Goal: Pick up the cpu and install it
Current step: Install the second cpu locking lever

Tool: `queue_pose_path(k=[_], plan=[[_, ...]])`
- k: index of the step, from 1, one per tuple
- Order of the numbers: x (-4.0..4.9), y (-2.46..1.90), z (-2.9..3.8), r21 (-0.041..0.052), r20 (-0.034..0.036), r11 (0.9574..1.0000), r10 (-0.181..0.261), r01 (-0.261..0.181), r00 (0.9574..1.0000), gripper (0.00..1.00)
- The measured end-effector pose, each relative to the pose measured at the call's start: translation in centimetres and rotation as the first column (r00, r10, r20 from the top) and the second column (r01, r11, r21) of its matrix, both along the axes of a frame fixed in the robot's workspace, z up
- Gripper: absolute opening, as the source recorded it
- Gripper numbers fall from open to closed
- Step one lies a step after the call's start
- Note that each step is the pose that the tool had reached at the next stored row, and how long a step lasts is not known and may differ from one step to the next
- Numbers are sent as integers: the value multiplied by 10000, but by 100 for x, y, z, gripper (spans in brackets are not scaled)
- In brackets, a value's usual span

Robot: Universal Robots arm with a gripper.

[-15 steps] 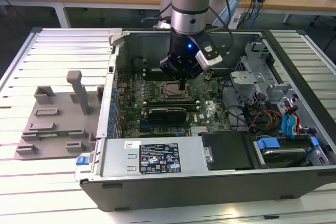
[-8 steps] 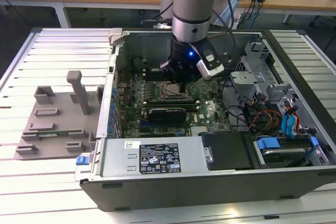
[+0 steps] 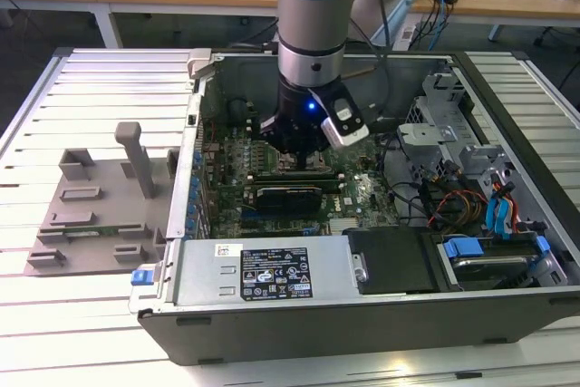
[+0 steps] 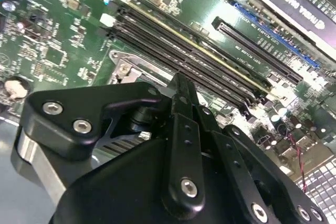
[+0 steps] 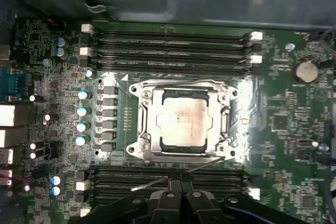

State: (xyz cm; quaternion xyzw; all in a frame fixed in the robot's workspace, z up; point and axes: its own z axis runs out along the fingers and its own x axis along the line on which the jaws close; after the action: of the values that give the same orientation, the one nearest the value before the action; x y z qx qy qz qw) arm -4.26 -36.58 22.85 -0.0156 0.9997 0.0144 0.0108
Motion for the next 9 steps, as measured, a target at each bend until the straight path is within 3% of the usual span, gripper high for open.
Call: queue_pose_path(k=[2, 7, 9], plan=[[-36, -3, -70, 1, 1, 10000, 0, 0, 10000, 11], [-130, -3, -137, 4, 0, 10000, 0, 0, 10000, 11], [-211, -2, -167, 4, 0, 10000, -1, 1, 10000, 11]])
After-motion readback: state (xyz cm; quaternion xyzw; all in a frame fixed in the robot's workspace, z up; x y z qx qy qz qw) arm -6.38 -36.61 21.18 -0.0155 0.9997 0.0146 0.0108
